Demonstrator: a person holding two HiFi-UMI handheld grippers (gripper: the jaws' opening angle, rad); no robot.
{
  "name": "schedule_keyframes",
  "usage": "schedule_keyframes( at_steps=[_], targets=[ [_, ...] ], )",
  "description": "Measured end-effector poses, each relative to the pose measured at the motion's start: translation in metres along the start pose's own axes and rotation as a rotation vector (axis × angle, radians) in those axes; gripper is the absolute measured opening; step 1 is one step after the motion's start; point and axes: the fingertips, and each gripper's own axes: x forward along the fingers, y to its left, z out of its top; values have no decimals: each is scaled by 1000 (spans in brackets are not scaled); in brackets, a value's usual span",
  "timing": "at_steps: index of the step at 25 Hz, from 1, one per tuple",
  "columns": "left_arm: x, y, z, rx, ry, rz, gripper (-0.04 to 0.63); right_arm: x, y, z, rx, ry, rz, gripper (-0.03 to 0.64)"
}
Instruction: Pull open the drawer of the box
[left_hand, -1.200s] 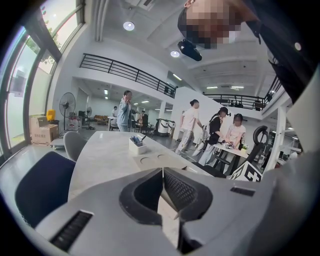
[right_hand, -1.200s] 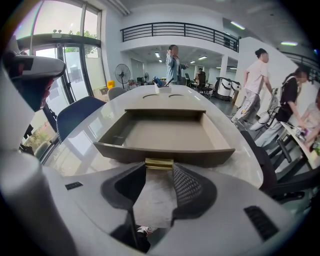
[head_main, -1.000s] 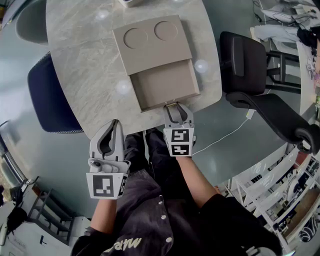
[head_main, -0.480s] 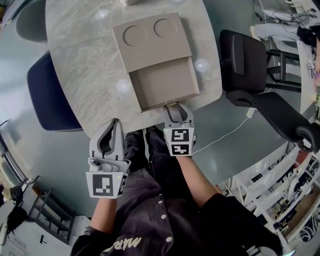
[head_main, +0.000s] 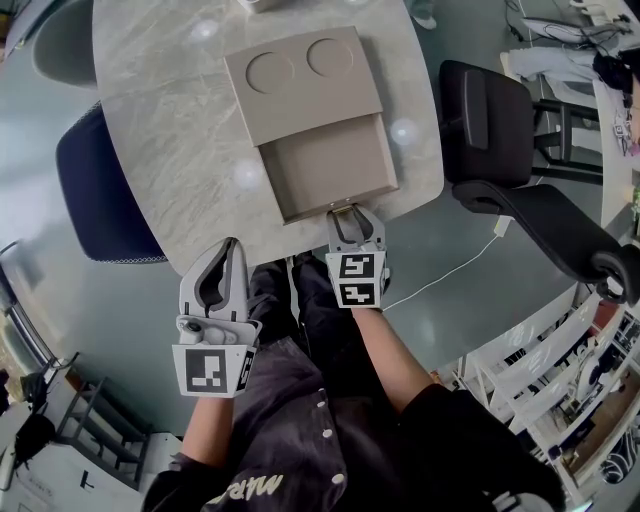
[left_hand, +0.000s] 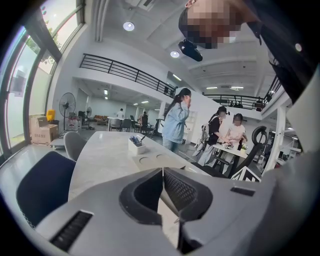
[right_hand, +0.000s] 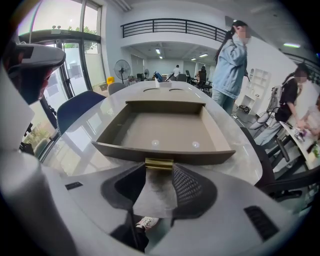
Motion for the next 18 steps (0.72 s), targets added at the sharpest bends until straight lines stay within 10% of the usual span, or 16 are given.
schedule_keyframes(
  at_steps=[18],
  targets=[
    [-5, -4, 35, 33, -61, -7, 18, -39, -9, 18, -6, -51, 11, 95]
  ],
)
